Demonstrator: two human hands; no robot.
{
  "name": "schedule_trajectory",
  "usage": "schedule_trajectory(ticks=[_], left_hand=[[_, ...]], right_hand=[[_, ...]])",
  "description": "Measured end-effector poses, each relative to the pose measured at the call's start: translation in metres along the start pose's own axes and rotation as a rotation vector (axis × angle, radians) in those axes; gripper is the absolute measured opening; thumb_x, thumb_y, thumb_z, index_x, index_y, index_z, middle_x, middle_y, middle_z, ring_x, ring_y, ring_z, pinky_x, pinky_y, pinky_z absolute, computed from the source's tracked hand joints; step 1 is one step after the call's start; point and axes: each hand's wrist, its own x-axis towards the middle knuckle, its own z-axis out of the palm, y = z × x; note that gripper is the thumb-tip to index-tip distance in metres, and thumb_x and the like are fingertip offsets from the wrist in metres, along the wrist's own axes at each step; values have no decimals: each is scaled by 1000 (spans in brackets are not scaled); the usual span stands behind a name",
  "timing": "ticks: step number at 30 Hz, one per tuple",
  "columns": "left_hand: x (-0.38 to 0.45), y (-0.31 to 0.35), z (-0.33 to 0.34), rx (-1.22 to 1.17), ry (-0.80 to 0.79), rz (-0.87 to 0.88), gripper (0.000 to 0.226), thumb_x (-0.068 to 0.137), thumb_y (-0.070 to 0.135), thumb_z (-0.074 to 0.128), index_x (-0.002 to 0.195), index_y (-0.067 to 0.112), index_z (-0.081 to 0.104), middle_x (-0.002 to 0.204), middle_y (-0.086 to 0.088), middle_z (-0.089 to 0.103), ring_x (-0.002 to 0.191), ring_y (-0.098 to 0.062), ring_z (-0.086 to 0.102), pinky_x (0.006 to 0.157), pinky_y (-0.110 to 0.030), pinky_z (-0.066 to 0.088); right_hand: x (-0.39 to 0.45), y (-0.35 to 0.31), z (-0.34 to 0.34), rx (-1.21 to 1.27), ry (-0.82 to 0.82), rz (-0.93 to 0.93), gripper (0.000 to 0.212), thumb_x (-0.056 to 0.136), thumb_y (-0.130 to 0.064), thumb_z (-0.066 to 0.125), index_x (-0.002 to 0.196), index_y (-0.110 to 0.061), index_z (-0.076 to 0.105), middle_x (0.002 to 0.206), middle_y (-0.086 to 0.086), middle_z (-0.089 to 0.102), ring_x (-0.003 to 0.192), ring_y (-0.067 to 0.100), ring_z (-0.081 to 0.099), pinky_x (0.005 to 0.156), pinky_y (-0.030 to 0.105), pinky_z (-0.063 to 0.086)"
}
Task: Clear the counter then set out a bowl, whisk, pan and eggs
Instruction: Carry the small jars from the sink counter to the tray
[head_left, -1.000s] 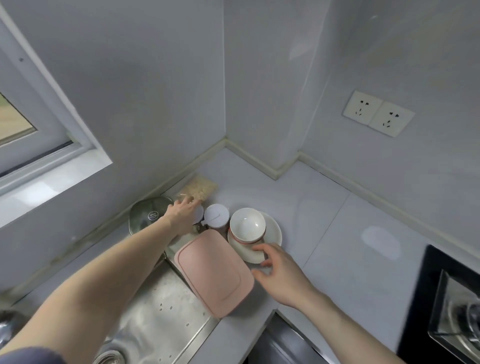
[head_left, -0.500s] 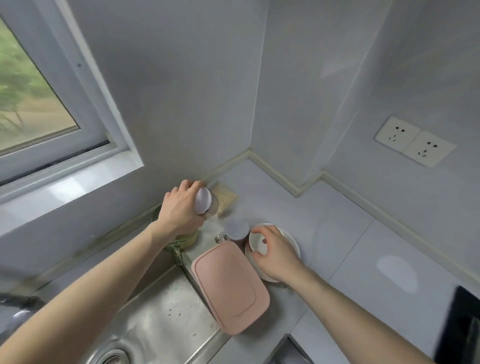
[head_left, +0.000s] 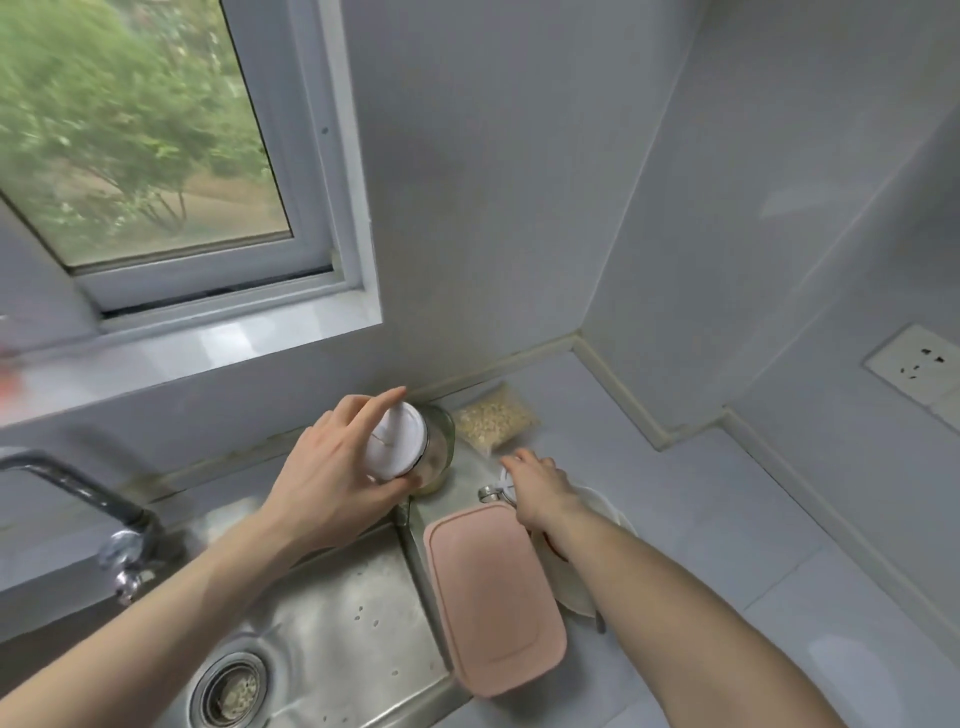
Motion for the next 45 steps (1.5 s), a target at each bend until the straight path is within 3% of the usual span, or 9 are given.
schedule_trajectory(ticks=[6,11,17,22,28,32,37,40,45], left_hand=[[-1,8,-4,3,18,0,86,75,62,70,151,44,31,131,16,48,108,-18,55,94,-32,45],[-3,20,-4,-32,12,3,87,72,73,57,150,44,33,132,15,48,107,-17,54,95,-32,44],[-7,38,1,-60,-7,56,86,75,61,74,150,45,35,132,18,48,111,-17,55,95,-33,45],[-21,78,11,-158,-22,126,87,72,51,83,148,44,40,129,20,50,115,-13,54,92,-32,45],[-49,159,46,-199,-173,332,90,72,57,82,150,45,38,132,19,50,116,-12,54,94,-34,46],[-77,228,75,-222,-303,500,90,72,61,80,149,48,36,131,24,48,118,-10,53,98,-34,46],[-129,326,116,-237,-417,679,92,69,66,79,148,49,36,126,27,46,116,-6,52,97,-27,43],[-174,388,136,-279,-476,779,90,69,65,81,147,48,39,127,27,47,115,-5,51,96,-25,41],[-266,475,154,-327,-571,940,89,69,72,77,146,47,41,127,26,49,114,-3,51,97,-26,41]], right_hand=[[3,14,1,48,54,-43,65,86,-25,75,143,-25,42,142,2,40,118,37,47,100,45,47],[-14,27,-18,200,232,-37,57,84,-26,74,135,-25,49,137,-1,43,113,35,48,98,37,43],[-78,47,-45,356,428,9,76,68,-34,80,137,-33,50,132,-13,44,114,27,47,90,26,33],[-187,56,-64,578,615,121,76,66,-39,88,132,-27,52,123,-16,47,105,5,37,100,27,35],[-333,91,-31,769,692,336,84,49,-67,78,124,-40,52,123,-26,51,115,8,46,93,24,43],[-428,116,15,779,757,499,84,51,-64,82,126,-42,52,120,-31,50,116,5,47,90,18,41],[-543,142,68,790,867,731,88,50,-52,92,128,-37,54,122,-25,54,114,4,50,93,22,44],[-614,155,101,822,918,846,85,51,-44,92,127,-37,55,119,-24,55,112,4,50,85,18,42],[-727,167,157,833,974,1013,82,52,-46,86,127,-42,52,120,-27,53,113,10,46,84,23,43]])
